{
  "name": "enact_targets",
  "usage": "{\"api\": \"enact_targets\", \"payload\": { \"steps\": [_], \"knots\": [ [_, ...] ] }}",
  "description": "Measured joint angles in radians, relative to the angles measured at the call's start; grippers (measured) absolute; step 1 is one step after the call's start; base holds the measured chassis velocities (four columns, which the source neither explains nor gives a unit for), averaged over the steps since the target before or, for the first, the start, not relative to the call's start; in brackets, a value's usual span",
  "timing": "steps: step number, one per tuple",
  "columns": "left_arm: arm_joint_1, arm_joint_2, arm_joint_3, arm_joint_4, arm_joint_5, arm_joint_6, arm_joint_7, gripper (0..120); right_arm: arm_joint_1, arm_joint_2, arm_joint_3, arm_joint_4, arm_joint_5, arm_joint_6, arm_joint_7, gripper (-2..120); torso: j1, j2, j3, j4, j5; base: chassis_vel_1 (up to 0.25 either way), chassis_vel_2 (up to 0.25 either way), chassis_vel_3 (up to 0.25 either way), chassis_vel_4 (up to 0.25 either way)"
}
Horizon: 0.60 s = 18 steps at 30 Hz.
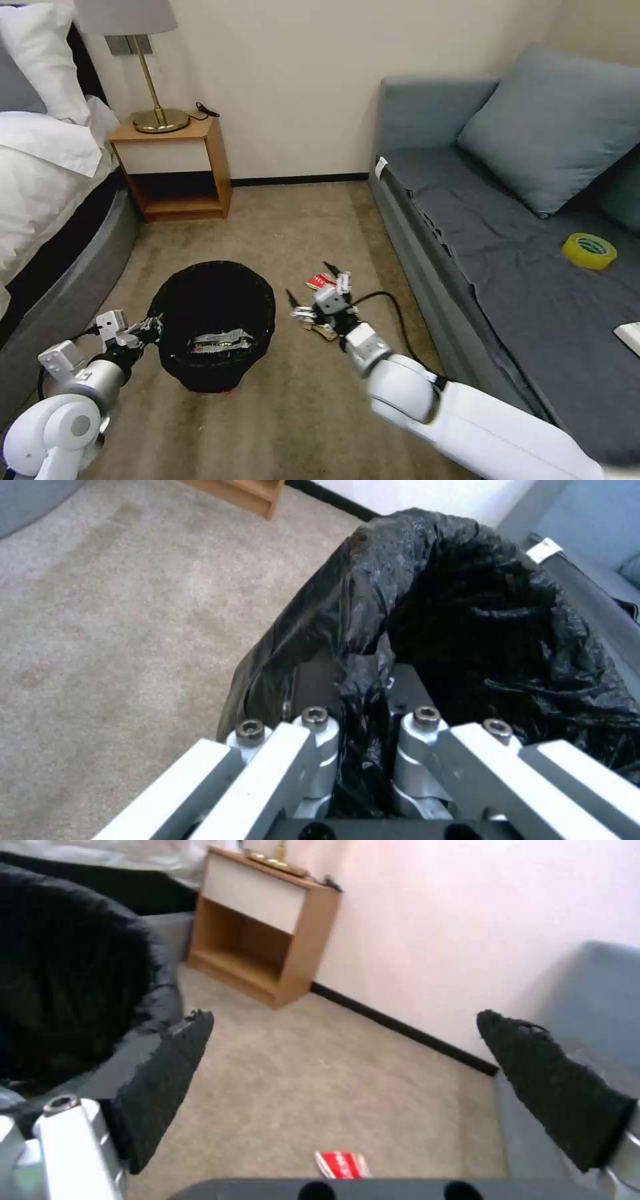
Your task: Pick up the trash bin, then pick up the garbage on the floor and place it into the trash bin.
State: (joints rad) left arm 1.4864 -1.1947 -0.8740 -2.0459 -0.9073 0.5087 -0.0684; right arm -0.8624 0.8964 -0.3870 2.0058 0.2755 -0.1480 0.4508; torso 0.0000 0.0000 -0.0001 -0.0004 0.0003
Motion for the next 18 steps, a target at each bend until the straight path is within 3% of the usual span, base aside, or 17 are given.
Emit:
{"api": "enact_targets", "payload": {
  "steps": [18],
  "knots": [
    [-0.003,0.007,-0.048,-0.014,0.006,0.0,-0.012,6,-0.348,0.014,0.261,0.142,-0.092,-0.028,0.02,100,0.0,0.0,0.0,0.0005,-0.0003,0.0,0.0,0.0,0.0]
  ]
}}
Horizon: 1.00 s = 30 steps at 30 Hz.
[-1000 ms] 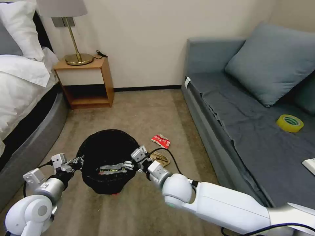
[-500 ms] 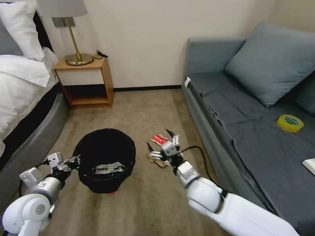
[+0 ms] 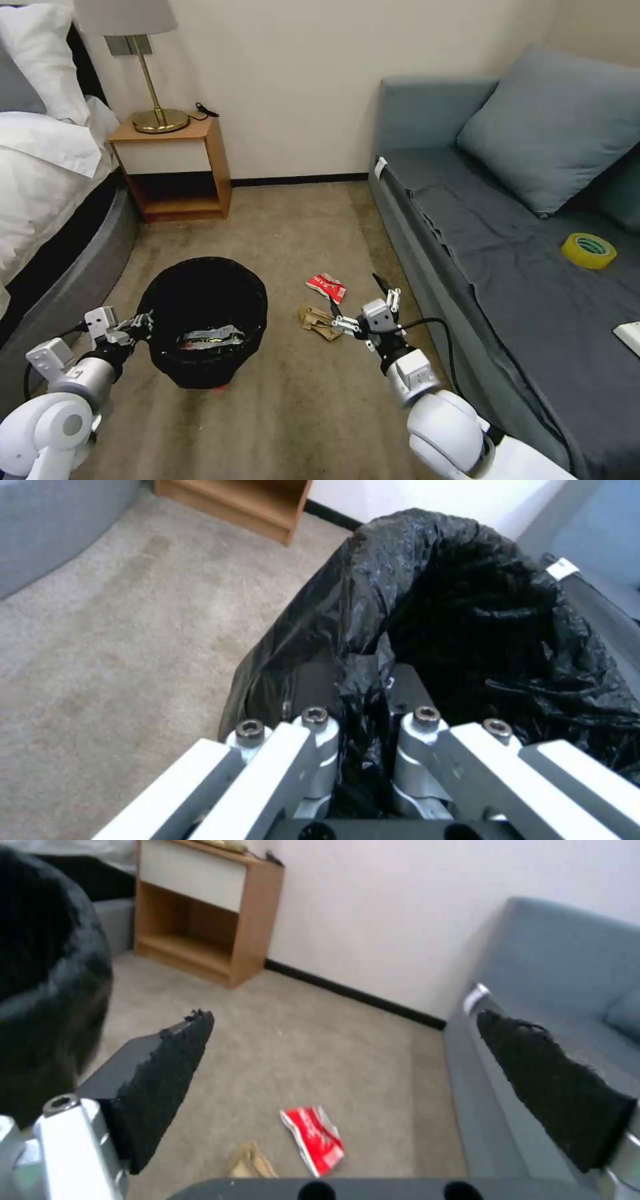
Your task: Pick up the trash bin, then pick up the garbage on the floor and place it into the trash bin.
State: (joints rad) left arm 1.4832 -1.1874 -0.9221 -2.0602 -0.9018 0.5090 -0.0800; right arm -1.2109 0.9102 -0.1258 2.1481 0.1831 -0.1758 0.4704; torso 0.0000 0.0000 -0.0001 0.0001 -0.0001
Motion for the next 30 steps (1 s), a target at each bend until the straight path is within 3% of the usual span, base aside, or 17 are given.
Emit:
{"api": "enact_targets", "payload": {
  "steps": [11,20,30],
  "knots": [
    [0.004,0.002,-0.03,-0.008,-0.011,0.008,-0.003,6,-0.22,0.09,0.14,0.02,-0.107,0.06,-0.013,100,0.0,0.0,0.0,-0.0001,0.0,0.0,0.0,0.0,0.0],
    [0.003,0.0,-0.021,-0.013,-0.009,0.011,-0.01,6,-0.264,0.132,0.162,0.03,-0.143,0.072,-0.02,100,0.0,0.0,0.0,-0.0002,0.0001,0.0,0.0,0.0,0.0],
    [0.001,0.002,-0.024,-0.014,-0.011,0.012,-0.01,6,-0.264,0.126,0.176,0.04,-0.141,0.071,-0.038,100,0.0,0.0,0.0,-0.0001,0.0,0.0,0.0,0.0,0.0]
  ]
}}
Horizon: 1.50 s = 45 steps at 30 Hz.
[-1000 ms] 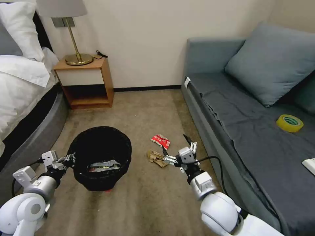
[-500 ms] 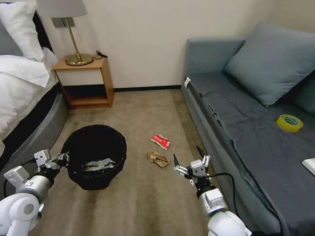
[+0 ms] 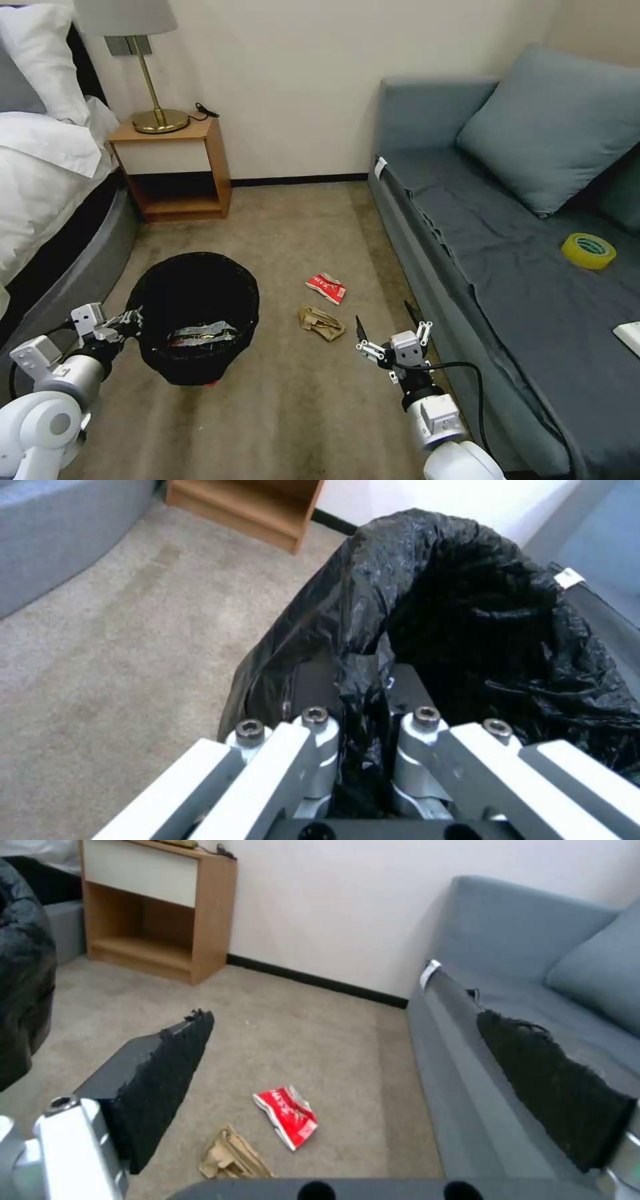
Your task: Pick up the trash bin, then pick up the garbage on the floor and place it into the trash bin.
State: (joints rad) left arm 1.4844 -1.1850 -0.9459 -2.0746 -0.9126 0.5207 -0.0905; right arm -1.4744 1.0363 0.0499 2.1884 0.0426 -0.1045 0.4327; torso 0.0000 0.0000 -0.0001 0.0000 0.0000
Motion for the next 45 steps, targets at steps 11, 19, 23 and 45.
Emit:
{"api": "enact_targets", "payload": {
  "steps": [11,19,23,45],
  "knots": [
    [0.005,-0.004,-0.012,0.006,-0.001,-0.001,0.006,6,0.018,-0.007,0.006,0.014,0.021,-0.035,-0.012,100,0.0,0.0,0.0,0.0001,0.0,0.0,0.0,0.0,0.0],
    [-0.001,-0.004,-0.01,0.013,0.0,-0.003,0.007,6,0.015,-0.008,0.02,0.014,0.023,-0.027,-0.022,100,0.0,0.0,0.0,0.0,0.0001,0.0,0.0,0.0,0.0],
    [-0.002,-0.002,-0.014,0.015,0.0,-0.003,0.007,6,0.015,-0.009,0.021,0.011,0.024,-0.022,-0.025,100,0.0,0.0,0.0,0.0,0.0,0.0,0.0,0.0,0.0],
    [-0.002,-0.001,-0.034,0.029,0.013,-0.007,0.01,6,0.025,-0.015,0.019,-0.006,0.022,-0.006,-0.037,100,0.0,0.0,0.0,0.0,0.0001,-0.078,0.077,0.069,-0.08]
  ]
}}
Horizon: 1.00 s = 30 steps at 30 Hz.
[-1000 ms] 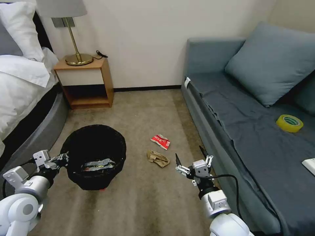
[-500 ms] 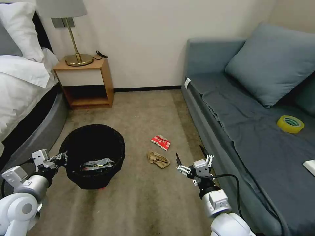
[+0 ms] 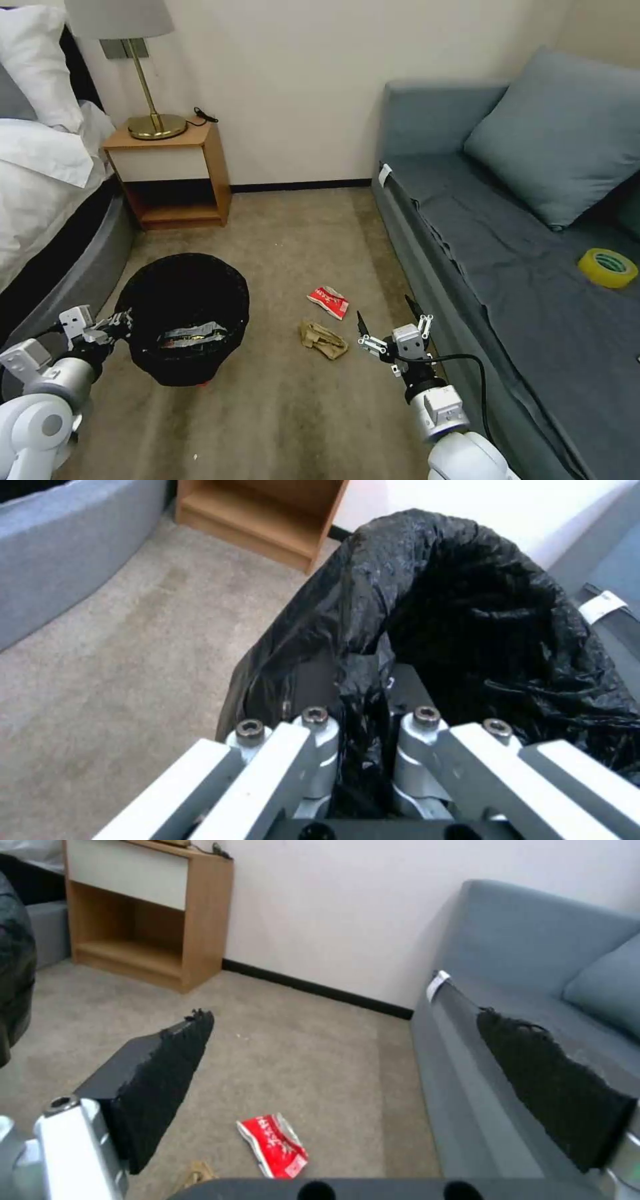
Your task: Pick up the trash bin, then pick up the garbage on the floor and place it into the trash bin.
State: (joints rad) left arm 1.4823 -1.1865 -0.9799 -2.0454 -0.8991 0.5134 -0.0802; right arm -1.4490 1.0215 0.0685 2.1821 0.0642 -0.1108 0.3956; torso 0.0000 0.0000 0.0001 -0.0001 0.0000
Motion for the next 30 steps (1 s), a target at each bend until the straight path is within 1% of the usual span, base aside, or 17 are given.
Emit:
{"api": "enact_targets", "payload": {
  "steps": [8,15,27,30],
  "knots": [
    [-0.002,0.005,-0.004,0.005,0.004,-0.001,0.004,6,0.012,0.0,-0.008,-0.007,0.001,0.002,-0.001,100,0.0,0.0,0.0,0.0001,0.0,-0.089,0.09,0.085,-0.088],
    [-0.003,0.013,-0.011,0.018,0.032,-0.002,0.014,6,0.013,-0.001,-0.013,-0.013,0.0,0.003,-0.006,100,0.0,0.0,0.0,0.0001,-0.0002,-0.14,0.134,0.155,-0.145],
    [-0.006,0.027,-0.017,0.028,0.033,-0.005,0.021,6,0.028,-0.01,-0.045,-0.035,-0.005,0.013,-0.006,100,0.0,0.0,0.0,0.0,0.0,-0.137,0.13,0.138,-0.136],
    [-0.009,0.034,-0.02,0.036,0.032,-0.007,0.024,6,0.047,-0.018,-0.076,-0.06,-0.007,0.04,-0.007,100,0.0,0.0,0.0,0.0,0.0,-0.076,0.076,0.075,-0.06]
  ]
}}
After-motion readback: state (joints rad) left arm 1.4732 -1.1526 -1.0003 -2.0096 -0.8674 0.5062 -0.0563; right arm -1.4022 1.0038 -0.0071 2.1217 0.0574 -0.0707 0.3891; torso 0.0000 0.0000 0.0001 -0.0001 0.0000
